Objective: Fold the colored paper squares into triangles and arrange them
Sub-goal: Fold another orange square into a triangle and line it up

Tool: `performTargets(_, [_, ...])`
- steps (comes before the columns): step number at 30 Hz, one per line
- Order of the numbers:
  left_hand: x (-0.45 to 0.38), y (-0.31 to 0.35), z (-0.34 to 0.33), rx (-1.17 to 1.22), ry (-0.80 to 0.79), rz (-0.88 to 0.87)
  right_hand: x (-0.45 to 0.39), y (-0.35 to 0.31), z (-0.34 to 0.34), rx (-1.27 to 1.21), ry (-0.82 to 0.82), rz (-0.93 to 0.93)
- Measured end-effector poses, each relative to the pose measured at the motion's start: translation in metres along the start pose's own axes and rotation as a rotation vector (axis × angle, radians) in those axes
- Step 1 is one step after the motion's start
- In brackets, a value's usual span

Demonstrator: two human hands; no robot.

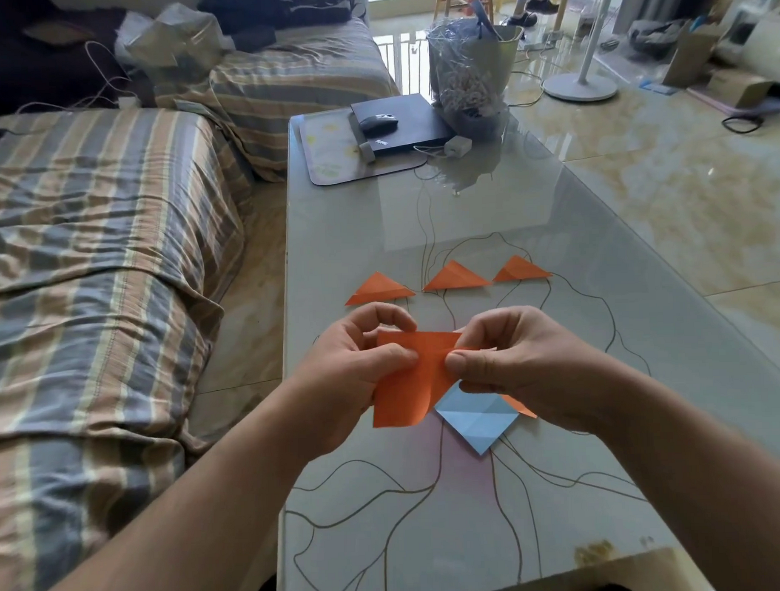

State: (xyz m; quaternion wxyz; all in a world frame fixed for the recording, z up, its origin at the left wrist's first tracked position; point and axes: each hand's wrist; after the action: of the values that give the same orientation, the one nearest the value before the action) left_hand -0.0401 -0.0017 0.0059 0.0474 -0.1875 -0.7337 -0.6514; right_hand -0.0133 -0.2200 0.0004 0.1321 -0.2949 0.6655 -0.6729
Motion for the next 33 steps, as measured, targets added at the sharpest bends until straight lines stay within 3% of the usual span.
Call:
performTargets(13, [0.0,-0.004,0.001,-0.006,-0.011,0.021,0.004,-0.001,0.008,0.114,-0.049,0.0])
performTargets(20, [0.001,-0.005,-0.001,-0.007,-0.047,0.03,0.002,-0.003,0.002,0.082,0.083,0.041])
performTargets(33, [-0.001,-0.012,-0.01,-0.047,0.081,-0.018,-0.001,-0.003,-0.005,0.126,0.18,-0.015])
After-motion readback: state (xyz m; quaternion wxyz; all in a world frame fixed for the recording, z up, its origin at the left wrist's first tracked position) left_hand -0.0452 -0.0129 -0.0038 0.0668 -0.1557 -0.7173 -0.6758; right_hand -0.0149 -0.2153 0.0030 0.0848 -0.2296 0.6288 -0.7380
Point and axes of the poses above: each hand's wrist, its own x-axis away from the middle knuckle, its own z-axis out of the back of the hand, y = z × x, and after that the axes turned 3 degrees about -y, right-handed
